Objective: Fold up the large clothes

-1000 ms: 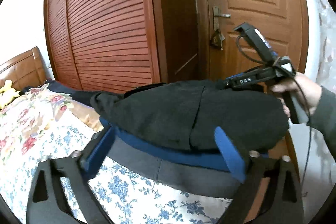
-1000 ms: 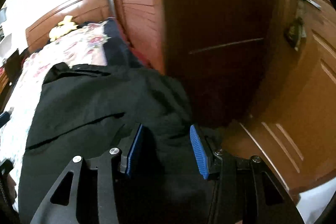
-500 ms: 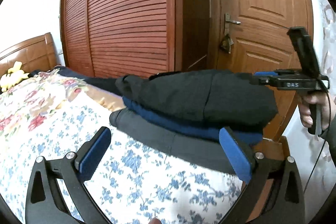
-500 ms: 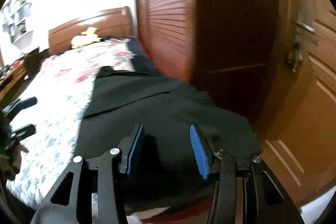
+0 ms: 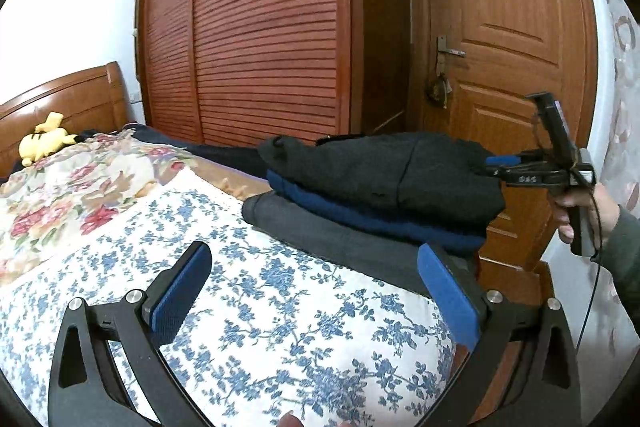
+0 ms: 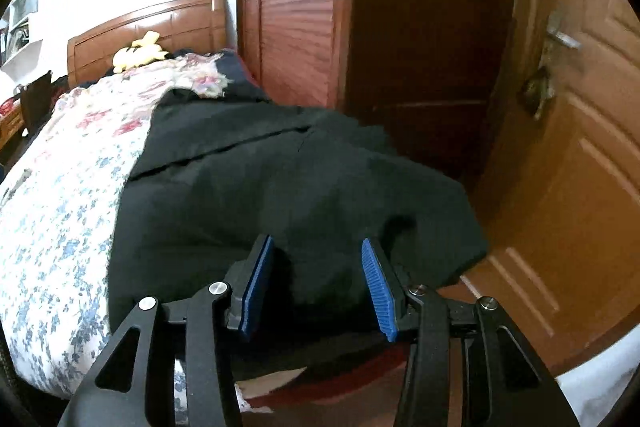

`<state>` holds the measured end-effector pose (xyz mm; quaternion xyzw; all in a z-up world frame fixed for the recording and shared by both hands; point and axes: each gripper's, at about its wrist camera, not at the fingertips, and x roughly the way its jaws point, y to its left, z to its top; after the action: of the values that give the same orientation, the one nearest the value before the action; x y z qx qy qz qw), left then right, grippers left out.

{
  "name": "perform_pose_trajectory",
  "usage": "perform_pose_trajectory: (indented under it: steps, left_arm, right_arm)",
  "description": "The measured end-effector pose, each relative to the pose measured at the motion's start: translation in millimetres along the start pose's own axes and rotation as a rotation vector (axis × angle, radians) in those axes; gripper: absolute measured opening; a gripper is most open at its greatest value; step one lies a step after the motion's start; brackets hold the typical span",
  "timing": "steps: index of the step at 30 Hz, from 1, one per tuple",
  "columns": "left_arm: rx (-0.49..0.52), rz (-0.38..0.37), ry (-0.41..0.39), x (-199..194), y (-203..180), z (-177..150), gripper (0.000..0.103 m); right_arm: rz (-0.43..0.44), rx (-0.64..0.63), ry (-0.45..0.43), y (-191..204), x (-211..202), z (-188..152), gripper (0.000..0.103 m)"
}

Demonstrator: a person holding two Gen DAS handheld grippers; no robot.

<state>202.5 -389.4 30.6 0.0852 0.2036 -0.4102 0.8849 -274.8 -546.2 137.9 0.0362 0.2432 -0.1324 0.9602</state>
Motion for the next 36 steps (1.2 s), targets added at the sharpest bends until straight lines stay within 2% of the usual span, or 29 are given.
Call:
perform_pose_trajectory:
  steps: [5,9,15,21,29,36]
  left_arm:
    - [-0.019,0.032,-0.002,-27,2,-5,0.103]
    - [-0.019,0.049,0.001,-53,0,-12,0.103]
    - [-0.023,0.114,-0.003,-101,3,-33,0.103]
    - [-0.067,0.193,0.056,-129,29,-68,0.103]
    - [-0.185,0.27,0.12,-163,80,-125,0.103]
    - [-0.29,0.385,0.129,-207,113,-168,0.103]
  right_arm:
    - [0.005,-0.001,-0.076,21,-47,2,0.047]
    - [0.039,-0.024,-0.102,56,-66,-14,0.058]
    - [0.165,-0.037,-0.125,113,-100,-39,0.078]
    - [0.243,-0.038,-0.133,169,-93,-79,0.082]
    - [0.345,-0.063,-0.092,232,-58,-98,0.082]
    - [0.431,-0.101,-0.048,280,-27,-107,0.082]
